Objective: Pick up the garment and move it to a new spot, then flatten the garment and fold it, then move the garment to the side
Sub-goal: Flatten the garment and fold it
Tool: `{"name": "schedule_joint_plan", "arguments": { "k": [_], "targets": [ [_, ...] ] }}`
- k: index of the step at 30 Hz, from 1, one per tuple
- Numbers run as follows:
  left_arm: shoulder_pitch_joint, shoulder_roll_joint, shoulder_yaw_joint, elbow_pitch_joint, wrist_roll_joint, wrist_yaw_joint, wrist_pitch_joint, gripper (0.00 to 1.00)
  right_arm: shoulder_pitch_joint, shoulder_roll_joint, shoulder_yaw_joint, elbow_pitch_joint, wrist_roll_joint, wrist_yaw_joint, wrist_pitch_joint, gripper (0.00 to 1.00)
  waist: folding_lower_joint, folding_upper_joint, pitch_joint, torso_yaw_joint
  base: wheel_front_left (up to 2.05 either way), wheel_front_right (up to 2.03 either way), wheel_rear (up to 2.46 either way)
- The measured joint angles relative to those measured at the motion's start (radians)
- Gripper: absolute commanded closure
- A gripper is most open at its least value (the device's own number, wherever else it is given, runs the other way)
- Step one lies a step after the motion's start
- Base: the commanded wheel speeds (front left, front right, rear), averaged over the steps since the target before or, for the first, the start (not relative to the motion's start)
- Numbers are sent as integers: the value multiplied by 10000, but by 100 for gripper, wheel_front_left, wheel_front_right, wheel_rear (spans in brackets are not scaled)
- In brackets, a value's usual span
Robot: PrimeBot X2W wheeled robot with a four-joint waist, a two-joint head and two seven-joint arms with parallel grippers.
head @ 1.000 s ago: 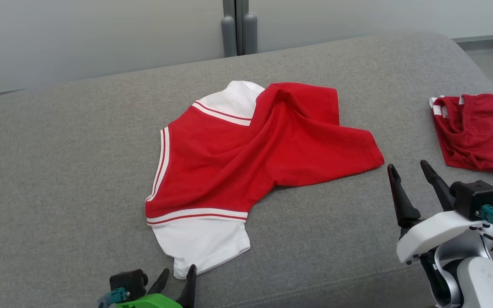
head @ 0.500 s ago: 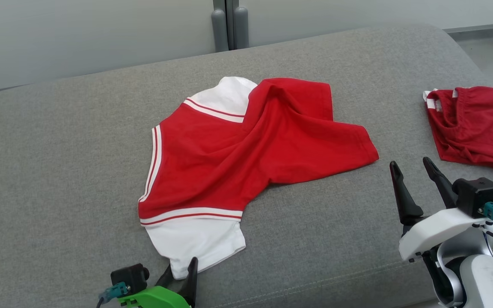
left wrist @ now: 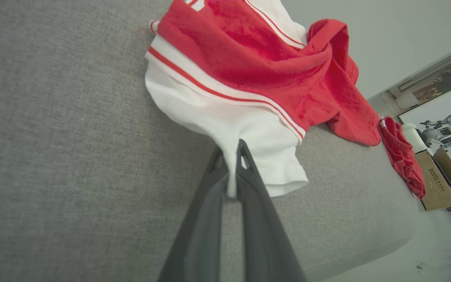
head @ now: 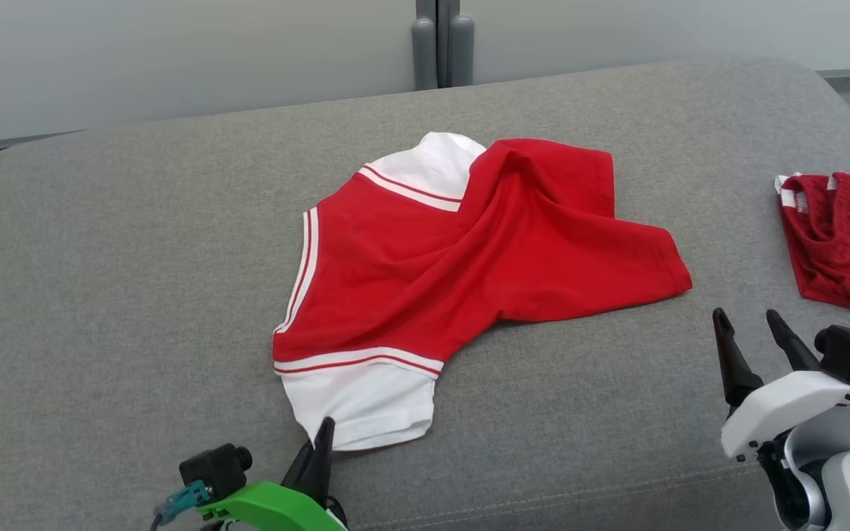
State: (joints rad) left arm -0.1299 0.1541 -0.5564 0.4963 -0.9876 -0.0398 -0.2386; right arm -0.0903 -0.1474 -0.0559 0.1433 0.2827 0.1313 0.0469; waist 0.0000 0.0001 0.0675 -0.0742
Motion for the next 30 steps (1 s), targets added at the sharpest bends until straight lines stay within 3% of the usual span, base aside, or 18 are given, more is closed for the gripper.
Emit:
{"name": "schedule_joint_plan", "arguments": {
  "k": [14, 27, 30],
  "targets": [
    [55, 581, -322, -2520, 665, 702, 370, 100, -2429, -552, -1181, 4353, 656, -2, -635, 0, 0, 0, 751, 1163, 0, 0, 0],
    [-45, 765, -447, -3289, 913, 1104, 640, 100, -4461, -644, -767, 7490, 1572, -4, -1235, 2, 1, 0, 1728, 1661, 0, 0, 0],
    [-58, 775, -431, -3321, 913, 1114, 646, 100, -4664, -669, -324, 7720, 1797, -10, -1398, 63, 1, 0, 1778, 1677, 0, 0, 0]
  ]
}}
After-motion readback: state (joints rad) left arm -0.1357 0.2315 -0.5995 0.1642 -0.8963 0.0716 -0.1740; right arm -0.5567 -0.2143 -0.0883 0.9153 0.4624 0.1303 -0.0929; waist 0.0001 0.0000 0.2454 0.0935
